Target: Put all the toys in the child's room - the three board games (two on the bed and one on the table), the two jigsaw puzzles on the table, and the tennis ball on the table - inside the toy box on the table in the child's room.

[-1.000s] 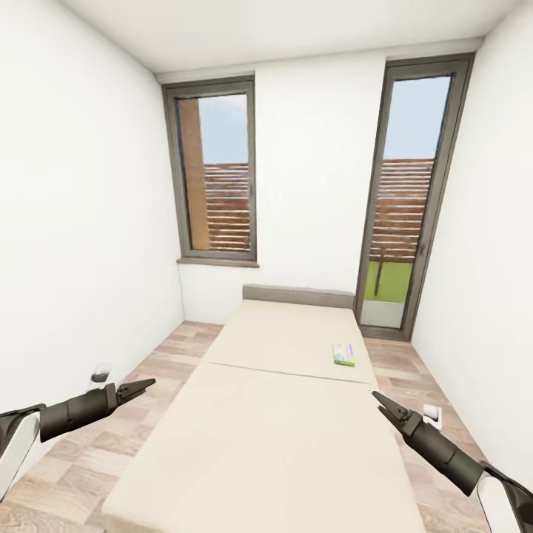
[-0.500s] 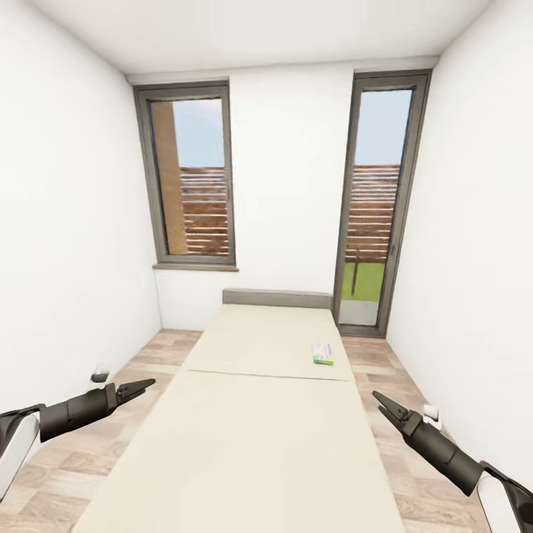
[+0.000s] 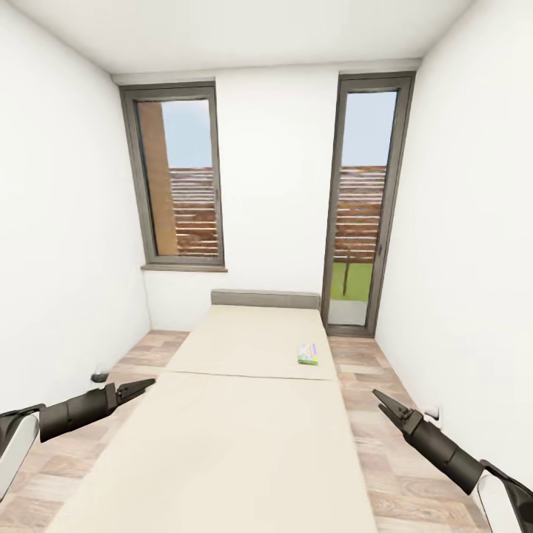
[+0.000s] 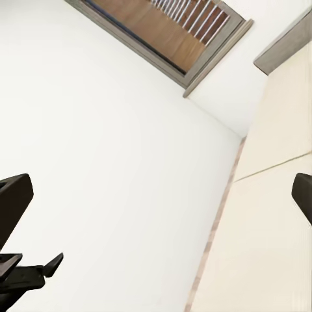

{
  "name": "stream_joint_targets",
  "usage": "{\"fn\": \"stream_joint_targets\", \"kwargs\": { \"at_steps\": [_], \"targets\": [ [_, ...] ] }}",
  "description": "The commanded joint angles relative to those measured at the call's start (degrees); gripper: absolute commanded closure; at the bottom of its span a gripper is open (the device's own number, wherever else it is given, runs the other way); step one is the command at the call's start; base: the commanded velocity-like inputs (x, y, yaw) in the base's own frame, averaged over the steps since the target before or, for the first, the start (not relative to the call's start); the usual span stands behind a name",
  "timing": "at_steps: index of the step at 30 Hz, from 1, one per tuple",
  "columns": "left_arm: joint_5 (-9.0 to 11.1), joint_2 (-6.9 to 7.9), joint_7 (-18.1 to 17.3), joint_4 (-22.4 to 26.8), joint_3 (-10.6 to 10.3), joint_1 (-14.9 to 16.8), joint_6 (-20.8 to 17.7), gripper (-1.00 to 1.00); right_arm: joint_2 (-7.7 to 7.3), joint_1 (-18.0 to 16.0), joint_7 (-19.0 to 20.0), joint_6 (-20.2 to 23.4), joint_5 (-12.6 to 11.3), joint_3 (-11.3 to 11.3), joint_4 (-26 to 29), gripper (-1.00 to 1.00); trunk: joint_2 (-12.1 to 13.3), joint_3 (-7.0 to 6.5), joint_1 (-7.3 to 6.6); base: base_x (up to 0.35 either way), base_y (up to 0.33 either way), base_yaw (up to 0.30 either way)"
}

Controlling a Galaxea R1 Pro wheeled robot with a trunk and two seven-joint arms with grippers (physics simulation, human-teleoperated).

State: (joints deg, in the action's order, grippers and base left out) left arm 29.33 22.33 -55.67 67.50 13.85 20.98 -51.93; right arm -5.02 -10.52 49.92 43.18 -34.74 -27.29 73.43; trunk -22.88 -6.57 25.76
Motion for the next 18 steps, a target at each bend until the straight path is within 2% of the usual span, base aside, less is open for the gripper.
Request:
{"fn": "stream_joint_targets", "kwargs": {
  "at_steps": [1,18],
  "targets": [
    [0.0,0.00,-0.1,0.0,0.0,0.0,-0.3,-1.00,0.00,0.0,0.1,0.3,-0.2,-0.1,0.0,-1.00,0.0,0.03,0.02,0.000,-0.297,-0.002],
    [0.1,0.00,-0.1,0.0,0.0,0.0,-0.3,-1.00,0.03,0.0,0.0,0.4,0.2,0.0,0.1,-1.00,0.0,0.30,0.02,0.000,-0.301,0.000]
  ]
}}
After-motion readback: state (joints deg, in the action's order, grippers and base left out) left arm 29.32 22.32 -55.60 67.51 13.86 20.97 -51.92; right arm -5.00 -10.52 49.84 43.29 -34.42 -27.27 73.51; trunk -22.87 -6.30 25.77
